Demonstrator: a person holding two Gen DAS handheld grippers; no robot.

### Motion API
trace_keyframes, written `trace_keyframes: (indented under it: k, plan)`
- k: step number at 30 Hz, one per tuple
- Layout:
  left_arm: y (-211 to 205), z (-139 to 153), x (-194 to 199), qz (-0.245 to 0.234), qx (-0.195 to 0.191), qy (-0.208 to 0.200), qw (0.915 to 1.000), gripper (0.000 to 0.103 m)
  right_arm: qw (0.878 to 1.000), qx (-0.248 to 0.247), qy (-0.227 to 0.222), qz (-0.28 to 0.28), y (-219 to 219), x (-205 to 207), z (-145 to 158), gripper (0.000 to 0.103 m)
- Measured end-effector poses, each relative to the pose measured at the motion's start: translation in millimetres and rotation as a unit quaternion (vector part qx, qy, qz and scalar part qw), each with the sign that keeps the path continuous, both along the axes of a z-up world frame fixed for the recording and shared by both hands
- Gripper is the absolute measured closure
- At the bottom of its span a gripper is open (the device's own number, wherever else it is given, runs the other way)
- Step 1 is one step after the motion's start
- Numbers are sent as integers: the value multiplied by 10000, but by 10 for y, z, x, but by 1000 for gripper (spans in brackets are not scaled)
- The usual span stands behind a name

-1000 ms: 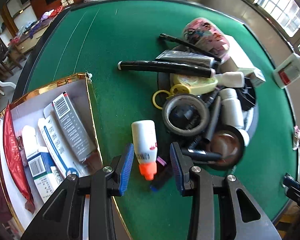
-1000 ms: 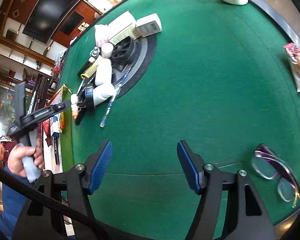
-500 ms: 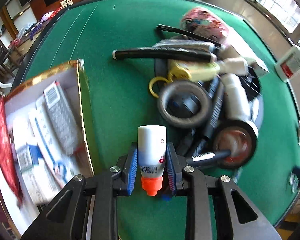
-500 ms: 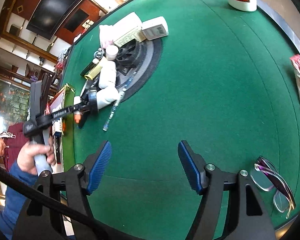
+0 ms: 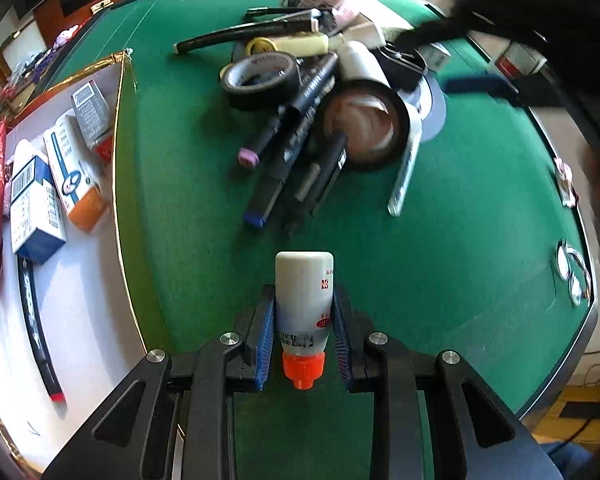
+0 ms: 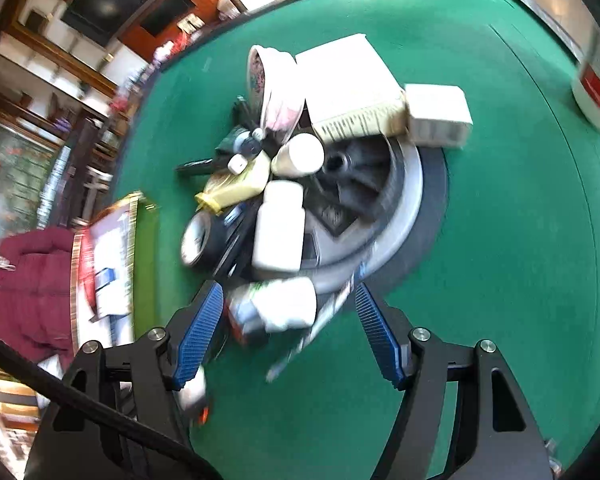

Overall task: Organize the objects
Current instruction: 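Grasp the orange-capped white glue bottle with left while right grasps white pill bottle, then carry both white bottles into the white box and open both grippers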

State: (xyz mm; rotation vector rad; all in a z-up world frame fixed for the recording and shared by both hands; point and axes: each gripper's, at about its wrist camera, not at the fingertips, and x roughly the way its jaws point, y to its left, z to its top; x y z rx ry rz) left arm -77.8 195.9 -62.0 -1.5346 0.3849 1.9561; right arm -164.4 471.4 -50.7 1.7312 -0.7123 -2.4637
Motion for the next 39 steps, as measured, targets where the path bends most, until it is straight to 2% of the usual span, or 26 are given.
trace_keyframes:
  k: [4,6,8,9,11,17,22,27,30,35,39]
  plan:
    - [-16,11,150,-137,-128,185,9997,80,9996,202,-172,38,-84,-224,-131,35]
    - [14,14,239,-275,-236,359,9987,80,9991,303,-277,100,-153,-302,-197,41]
    - [45,13,321,-409,-364,570,9969,80,9983,392,-383,184,-234,-357,-256,53]
    - [50,16,340,-442,-380,608,9964,80,9979,456,-419,196,-263,-379,-276,55]
    - [28,25,343,-431,-333,571,9969,80,9972,534,-467,219,-321,-405,-325,66]
    - [26,38,376,-488,-310,621,9964,80,9984,431,-324,172,-272,-329,-342,69]
    - [73,39,408,-498,-309,635,9963,80,9985,502,120,155,-135,-27,-74,70]
    - [90,32,399,-522,-314,630,9962,80,9973,607,255,320,-44,379,88,70]
    - [113,35,396,-519,-316,628,9962,80,9954,777,93,549,-23,702,22,70]
    - [118,48,427,-506,-323,630,9962,80,9932,819,-350,750,-110,1185,-281,70]
    - [163,-14,329,-491,-325,640,9962,80,9903,1051,-375,824,-165,1339,-319,69]
